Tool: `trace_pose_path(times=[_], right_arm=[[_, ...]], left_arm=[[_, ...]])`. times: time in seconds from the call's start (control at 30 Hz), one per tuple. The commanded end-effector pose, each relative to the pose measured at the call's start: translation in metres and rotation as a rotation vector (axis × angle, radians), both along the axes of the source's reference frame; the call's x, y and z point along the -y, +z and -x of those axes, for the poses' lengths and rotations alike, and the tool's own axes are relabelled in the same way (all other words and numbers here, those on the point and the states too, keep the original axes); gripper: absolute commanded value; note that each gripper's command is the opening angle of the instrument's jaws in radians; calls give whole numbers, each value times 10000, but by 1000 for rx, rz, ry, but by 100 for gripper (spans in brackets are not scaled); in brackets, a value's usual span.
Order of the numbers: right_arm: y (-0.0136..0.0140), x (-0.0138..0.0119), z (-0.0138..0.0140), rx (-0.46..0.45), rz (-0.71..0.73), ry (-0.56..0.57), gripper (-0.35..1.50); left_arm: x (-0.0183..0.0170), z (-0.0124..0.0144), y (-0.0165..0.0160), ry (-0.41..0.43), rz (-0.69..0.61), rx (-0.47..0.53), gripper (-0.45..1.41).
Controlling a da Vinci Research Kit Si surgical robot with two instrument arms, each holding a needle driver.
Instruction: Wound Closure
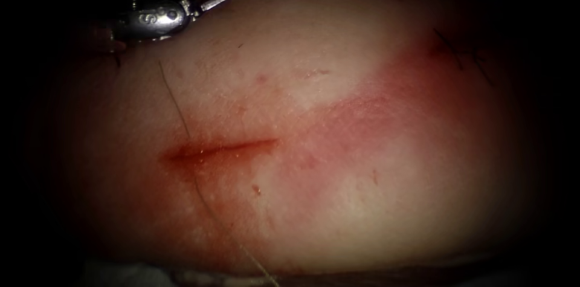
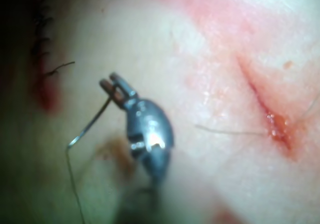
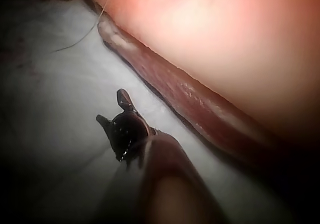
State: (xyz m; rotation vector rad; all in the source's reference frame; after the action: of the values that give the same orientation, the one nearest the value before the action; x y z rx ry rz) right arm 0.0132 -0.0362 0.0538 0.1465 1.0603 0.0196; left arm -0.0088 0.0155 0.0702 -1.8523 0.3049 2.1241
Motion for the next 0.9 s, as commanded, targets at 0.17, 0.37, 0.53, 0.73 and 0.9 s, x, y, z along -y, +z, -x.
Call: trace_pose_path(times=[0.17,0.37,0.53,0.73,0.9], right_arm=[[8,18,-9,-10,-13,3,148],[9,17,-14,-11,-15,3,148],[11,16,-19,-11,-16,4,148],[12,18,-20,-14,-17,0,148],[13,20,-23,-16,-16,-2,148]], left_arm=[[23,8,43,48,-39,24,-45],[65,2,75,78,-144,23,-8],[56,0,65,41,-252,13,99],[47,-6,44,37,-359,19,116],[43,-25,20,31,-383,18,116]])
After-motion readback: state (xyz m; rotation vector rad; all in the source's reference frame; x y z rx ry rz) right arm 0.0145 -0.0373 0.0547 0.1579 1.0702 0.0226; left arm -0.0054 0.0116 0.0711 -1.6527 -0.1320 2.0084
